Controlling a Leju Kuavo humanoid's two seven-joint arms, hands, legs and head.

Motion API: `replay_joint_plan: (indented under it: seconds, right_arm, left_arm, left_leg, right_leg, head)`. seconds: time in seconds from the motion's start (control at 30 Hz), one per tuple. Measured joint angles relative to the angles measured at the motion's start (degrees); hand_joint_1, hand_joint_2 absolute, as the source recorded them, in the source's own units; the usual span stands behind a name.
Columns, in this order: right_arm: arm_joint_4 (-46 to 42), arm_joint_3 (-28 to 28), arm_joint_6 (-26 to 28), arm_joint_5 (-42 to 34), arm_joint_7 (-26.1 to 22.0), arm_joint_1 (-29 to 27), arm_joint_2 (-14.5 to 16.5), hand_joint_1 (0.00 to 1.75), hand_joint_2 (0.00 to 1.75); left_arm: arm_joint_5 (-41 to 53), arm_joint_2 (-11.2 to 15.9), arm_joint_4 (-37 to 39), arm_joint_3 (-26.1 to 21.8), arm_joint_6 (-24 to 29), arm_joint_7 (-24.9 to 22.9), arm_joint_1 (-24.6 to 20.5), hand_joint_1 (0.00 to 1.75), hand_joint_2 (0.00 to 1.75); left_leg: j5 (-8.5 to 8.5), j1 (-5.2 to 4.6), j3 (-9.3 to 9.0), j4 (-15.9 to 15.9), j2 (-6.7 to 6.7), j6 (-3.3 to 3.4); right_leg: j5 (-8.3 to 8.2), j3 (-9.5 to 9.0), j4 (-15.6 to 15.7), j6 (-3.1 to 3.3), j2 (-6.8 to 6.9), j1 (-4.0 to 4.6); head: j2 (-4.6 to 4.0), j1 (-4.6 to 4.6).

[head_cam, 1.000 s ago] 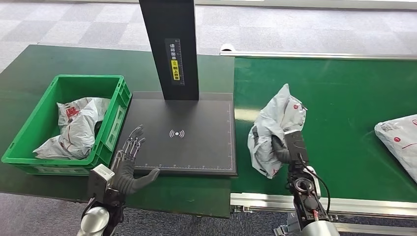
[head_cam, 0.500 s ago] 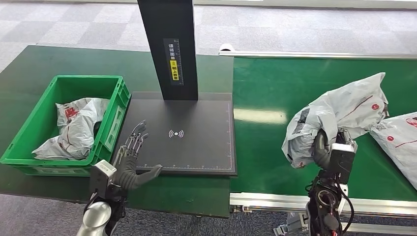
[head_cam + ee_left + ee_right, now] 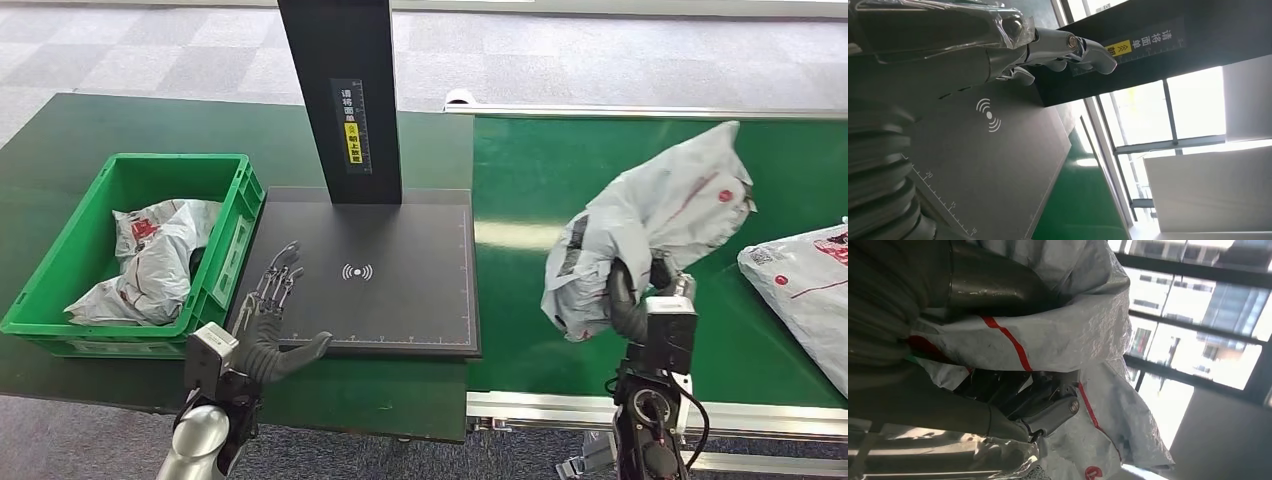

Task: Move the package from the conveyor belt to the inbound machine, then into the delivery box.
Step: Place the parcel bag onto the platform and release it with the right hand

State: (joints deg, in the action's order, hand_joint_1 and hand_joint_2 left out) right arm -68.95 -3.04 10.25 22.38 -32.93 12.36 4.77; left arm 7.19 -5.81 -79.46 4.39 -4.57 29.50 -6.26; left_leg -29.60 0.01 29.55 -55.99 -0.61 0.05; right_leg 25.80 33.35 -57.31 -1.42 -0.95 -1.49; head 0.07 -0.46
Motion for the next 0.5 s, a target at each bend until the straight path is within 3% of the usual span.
replay_joint_plan:
  seconds: [0.2, 0.5]
  right_arm:
    - [0.68, 15.29, -11.59, 10.45, 2.77, 0.79, 0.11, 1.75, 1.75]
    - [3.71, 31.06, -15.81, 12.09, 3.66, 2.42, 1.16, 1.75, 1.75]
  left_arm:
    - [-0.02, 0.04, 0.26, -0.03, -0.22, 0.63, 0.08, 0.00, 1.75]
    - [-0.02, 0.09, 0.58, -0.09, -0.24, 0.73, 0.08, 0.00, 1.75]
  left_leg:
    - [0.02, 0.04, 0.02, 0.00, -0.04, -0.02]
    - [0.01, 0.01, 0.04, 0.00, -0.03, -0.01]
  right_leg:
    - [0.01, 0.00, -0.02, 0.01, 0.03, 0.02]
    - [0.01, 0.00, -0.01, 0.01, 0.04, 0.00]
  head:
    - [0.00, -0.01]
    - [0.00, 0.01]
